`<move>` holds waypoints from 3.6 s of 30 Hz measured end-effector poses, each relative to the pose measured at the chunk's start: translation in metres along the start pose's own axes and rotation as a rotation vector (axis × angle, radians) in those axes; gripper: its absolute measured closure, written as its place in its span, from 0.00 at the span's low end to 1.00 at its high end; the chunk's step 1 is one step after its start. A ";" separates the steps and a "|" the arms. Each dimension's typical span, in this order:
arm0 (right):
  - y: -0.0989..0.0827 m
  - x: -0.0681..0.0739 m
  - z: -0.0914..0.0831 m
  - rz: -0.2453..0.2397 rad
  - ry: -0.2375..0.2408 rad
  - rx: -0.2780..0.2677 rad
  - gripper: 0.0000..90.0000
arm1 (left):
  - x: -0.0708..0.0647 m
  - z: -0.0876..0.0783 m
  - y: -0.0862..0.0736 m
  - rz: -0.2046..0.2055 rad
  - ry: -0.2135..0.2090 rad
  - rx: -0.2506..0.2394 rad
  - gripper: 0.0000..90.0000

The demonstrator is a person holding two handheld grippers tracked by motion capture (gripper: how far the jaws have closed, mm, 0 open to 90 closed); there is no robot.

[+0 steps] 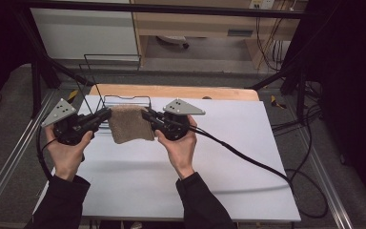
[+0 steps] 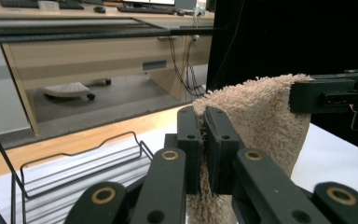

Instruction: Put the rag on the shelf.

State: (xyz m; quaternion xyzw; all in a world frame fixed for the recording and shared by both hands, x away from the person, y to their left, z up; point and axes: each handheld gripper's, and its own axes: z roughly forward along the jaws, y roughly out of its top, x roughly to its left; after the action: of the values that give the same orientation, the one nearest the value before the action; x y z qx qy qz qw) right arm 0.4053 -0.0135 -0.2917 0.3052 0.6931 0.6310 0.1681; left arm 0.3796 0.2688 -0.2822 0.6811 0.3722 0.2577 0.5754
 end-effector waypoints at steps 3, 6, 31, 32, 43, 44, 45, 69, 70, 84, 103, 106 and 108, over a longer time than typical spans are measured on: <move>0.007 0.002 0.003 -0.018 -0.004 -0.011 0.93 | 0.003 -0.001 0.004 -0.004 0.002 -0.015 0.94; 0.010 0.004 0.005 -0.023 -0.004 -0.018 0.93 | 0.007 -0.002 0.008 -0.011 0.005 -0.029 0.94; 0.052 0.011 0.029 -0.071 -0.011 -0.078 0.93 | 0.029 -0.010 0.045 0.018 0.046 -0.127 0.94; 0.056 0.012 0.031 -0.073 -0.011 -0.085 0.93 | 0.030 -0.010 0.047 0.014 0.044 -0.133 0.94; 0.073 0.010 0.041 -0.084 -0.019 -0.105 0.93 | 0.038 -0.008 0.065 0.040 0.063 -0.158 0.94; 0.074 0.010 0.042 -0.085 -0.020 -0.106 0.93 | 0.039 -0.008 0.067 0.041 0.065 -0.160 0.94; 0.076 0.010 0.043 -0.087 -0.019 -0.110 0.93 | 0.039 -0.008 0.069 0.043 0.067 -0.164 0.94; 0.112 0.012 0.063 -0.107 -0.028 -0.155 0.93 | 0.059 -0.008 0.102 0.064 0.096 -0.214 0.94; 0.113 0.011 0.065 -0.109 -0.029 -0.156 0.93 | 0.059 -0.007 0.104 0.063 0.098 -0.215 0.94; 0.134 0.006 0.081 -0.119 -0.041 -0.163 0.93 | 0.077 0.002 0.122 0.058 0.113 -0.219 0.94; 0.141 -0.021 0.104 -0.098 -0.060 -0.165 0.93 | 0.098 0.038 0.133 0.043 0.131 -0.199 0.94; 0.141 -0.025 0.108 -0.091 -0.062 -0.159 0.93 | 0.101 0.043 0.133 0.047 0.138 -0.192 0.94; 0.141 -0.027 0.111 -0.079 -0.059 -0.161 0.93 | 0.104 0.046 0.133 0.042 0.143 -0.188 0.94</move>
State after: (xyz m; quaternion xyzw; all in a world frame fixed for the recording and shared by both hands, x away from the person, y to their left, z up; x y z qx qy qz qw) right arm 0.5240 0.0571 -0.1747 0.2815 0.6465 0.6682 0.2373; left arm 0.5048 0.3166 -0.1699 0.6117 0.3720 0.3513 0.6033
